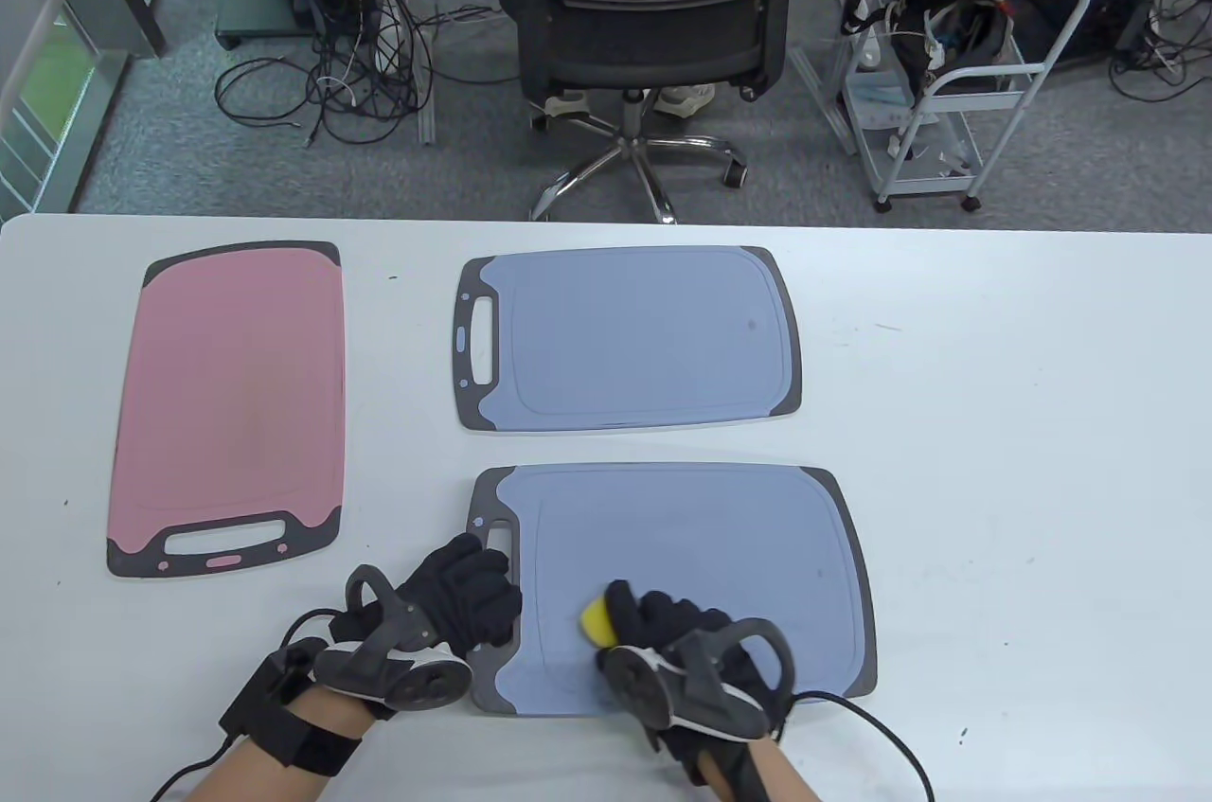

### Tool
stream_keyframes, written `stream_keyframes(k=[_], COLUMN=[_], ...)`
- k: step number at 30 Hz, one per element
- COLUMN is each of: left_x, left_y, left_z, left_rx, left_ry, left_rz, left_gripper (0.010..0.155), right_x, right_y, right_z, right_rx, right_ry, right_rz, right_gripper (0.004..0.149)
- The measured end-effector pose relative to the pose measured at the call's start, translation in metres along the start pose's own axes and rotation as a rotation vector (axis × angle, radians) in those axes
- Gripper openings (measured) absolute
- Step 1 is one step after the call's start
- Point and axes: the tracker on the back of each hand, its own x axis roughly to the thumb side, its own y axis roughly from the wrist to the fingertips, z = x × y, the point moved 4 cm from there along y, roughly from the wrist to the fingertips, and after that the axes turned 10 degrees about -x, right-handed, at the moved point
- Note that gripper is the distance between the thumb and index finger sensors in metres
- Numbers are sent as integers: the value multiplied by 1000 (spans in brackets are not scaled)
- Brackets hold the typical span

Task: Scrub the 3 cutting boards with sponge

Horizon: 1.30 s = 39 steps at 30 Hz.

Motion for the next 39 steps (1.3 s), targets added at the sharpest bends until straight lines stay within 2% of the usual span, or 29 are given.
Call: stream_keyframes(k=[2,4,7,9,10,11,14,17,18,20,22,24,26,29,30,31,32,34,36,37,39], left_x=[1,2,1,2,1,0,-1,-1,-1,-1,-1,-1,0,0,0,0,0,1,1,2,1], left_y=[0,0,0,-1,-1,-1,0,-1,-1,-1,-1,-1,-1,-1,-1,-1,-1,0,0,0,0], left_z=[0,0,0,2,2,2,1,1,1,1,1,1,2,2,2,2,2,2,1,1,1], left_rx=[1,2,6,27,29,29,25,25,25,26,28,30,30,28,28,27,26,23,17,15,13], left_ry=[3,10,4,-2,-6,-12,-22,-21,-20,-19,-18,-18,-14,-11,-9,-8,-5,-1,4,8,4], left_rz=[0,-1,-4,1,1,2,3,3,3,2,3,2,2,3,4,4,5,6,7,9,12], left_gripper=[46,46,45,44,44,44,44,44,44,44,43,44,44,44,44,44,44,44,44,44,44], right_x=[-55,-120,-171,-170,-159,-140,-72,32,65,100,110,89,54,-30,-69,-89,-123,-161,-171,-164,-141], right_y=[-17,-44,-68,-66,-58,-47,-15,14,19,22,24,22,16,-10,-25,-34,-50,-71,-77,-72,-59], right_z=[8,16,22,22,20,16,8,-6,-12,-18,-21,-18,-11,2,7,10,14,19,21,21,16], right_rx=[28,42,94,88,66,55,21,-24,-37,-59,-75,-41,-23,6,28,38,54,95,107,79,54], right_ry=[-21,-23,-15,35,9,-47,-6,140,128,87,46,64,54,-16,-36,-36,-27,-35,-37,-4,-65], right_rz=[159,382,580,584,557,472,221,-66,-158,-265,-289,-235,-120,104,220,291,422,569,604,578,493], right_gripper=[69,69,69,69,70,69,69,70,69,70,70,69,69,69,69,69,69,69,69,69,69])
